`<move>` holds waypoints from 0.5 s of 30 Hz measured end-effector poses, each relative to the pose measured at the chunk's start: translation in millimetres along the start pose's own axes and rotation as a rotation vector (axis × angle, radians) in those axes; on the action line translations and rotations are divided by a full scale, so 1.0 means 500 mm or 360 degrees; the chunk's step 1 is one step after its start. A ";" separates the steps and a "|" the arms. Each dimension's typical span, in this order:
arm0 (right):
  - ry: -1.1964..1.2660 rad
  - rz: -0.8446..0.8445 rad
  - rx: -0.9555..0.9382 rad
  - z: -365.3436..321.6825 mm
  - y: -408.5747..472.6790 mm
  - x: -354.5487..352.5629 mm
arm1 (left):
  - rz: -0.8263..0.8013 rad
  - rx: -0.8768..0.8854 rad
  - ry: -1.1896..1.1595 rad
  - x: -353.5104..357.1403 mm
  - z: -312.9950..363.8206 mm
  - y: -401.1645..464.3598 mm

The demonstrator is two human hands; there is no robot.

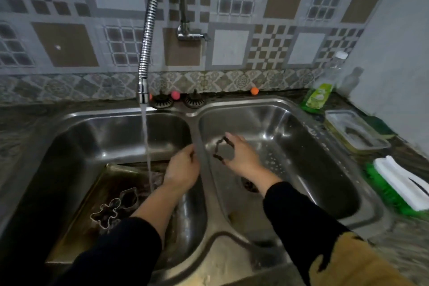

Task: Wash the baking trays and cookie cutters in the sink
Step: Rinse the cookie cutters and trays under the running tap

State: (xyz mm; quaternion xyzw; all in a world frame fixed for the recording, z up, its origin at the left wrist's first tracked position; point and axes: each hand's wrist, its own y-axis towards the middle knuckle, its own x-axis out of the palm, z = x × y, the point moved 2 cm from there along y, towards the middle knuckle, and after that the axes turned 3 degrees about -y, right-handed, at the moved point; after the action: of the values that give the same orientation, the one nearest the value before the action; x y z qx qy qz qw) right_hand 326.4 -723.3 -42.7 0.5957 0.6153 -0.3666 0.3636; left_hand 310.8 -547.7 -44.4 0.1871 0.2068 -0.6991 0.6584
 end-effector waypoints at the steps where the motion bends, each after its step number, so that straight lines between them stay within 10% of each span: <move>1: 0.0033 -0.0057 0.0125 0.045 0.010 0.001 | -0.0123 0.0061 0.0217 0.019 0.005 0.003; 6: -0.0006 -0.0239 0.0443 0.234 0.056 0.040 | -0.0328 -0.0022 0.1168 0.097 0.005 -0.007; 15: -0.0143 0.0095 0.0619 0.409 0.201 0.117 | -0.0144 0.0023 0.1298 0.104 -0.011 -0.008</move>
State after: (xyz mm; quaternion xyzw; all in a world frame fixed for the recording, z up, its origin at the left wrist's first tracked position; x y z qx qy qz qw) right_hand 427.6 -875.0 -191.6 0.6557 0.4982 -0.4937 0.2795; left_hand 303.2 -588.5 -76.9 0.4443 0.4541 -0.5971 0.4897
